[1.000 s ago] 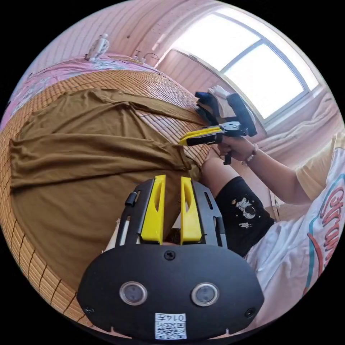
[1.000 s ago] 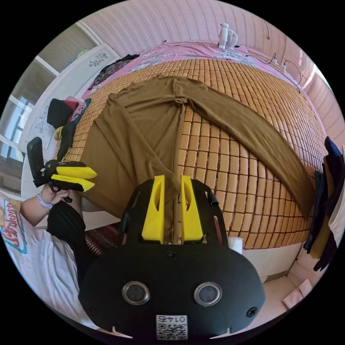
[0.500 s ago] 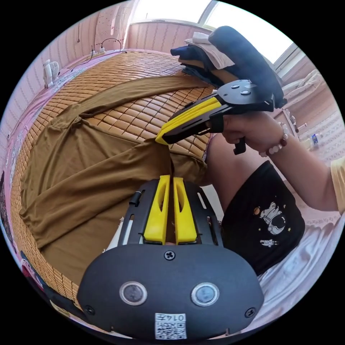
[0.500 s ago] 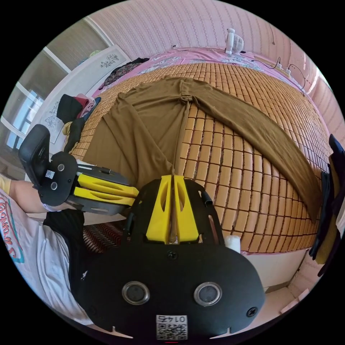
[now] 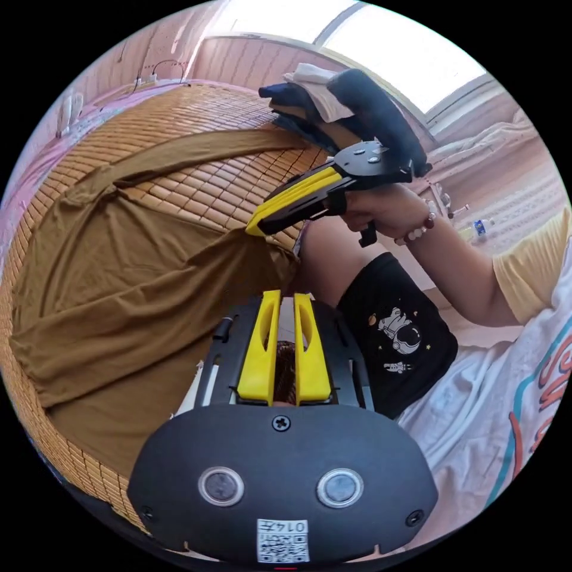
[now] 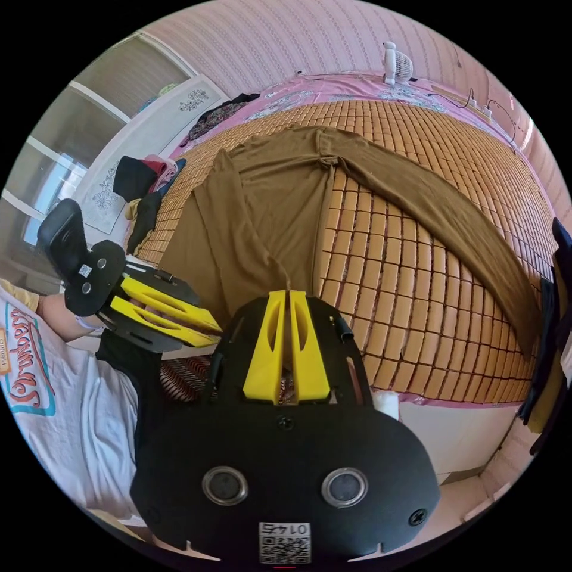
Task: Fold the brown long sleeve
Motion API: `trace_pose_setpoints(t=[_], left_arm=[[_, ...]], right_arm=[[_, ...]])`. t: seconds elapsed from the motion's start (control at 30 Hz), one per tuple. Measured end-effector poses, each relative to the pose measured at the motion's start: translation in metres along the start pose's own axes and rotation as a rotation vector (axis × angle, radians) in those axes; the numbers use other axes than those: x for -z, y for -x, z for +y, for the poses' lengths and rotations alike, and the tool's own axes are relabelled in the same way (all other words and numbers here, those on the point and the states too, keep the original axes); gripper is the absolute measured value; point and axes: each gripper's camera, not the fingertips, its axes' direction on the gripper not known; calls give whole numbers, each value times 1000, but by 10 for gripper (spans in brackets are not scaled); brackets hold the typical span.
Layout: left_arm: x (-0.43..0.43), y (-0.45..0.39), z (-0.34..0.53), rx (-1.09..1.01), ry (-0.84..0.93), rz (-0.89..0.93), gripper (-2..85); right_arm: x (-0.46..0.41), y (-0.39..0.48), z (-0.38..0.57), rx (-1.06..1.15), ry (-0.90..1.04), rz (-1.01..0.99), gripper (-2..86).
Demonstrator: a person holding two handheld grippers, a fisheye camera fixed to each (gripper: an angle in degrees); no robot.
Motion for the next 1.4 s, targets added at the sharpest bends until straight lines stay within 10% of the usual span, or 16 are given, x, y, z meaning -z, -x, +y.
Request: trace_pose_setpoints(t=[0.37,0.73,1.03,1.4], left_arm=[[49,82,61,283,-188,-114,45],[91,144,141,608,-367,-268,14],[61,143,105,603,-364,-274,-6],[51,128,90,535,-281,-373,-10]], right_arm=[[-11,0,13,5,107,132,1],[10,-50,16,-273,-218,136,75],[35,-141,56,-700,-455,593,136],[11,-161,81,-798,-388,514,26]])
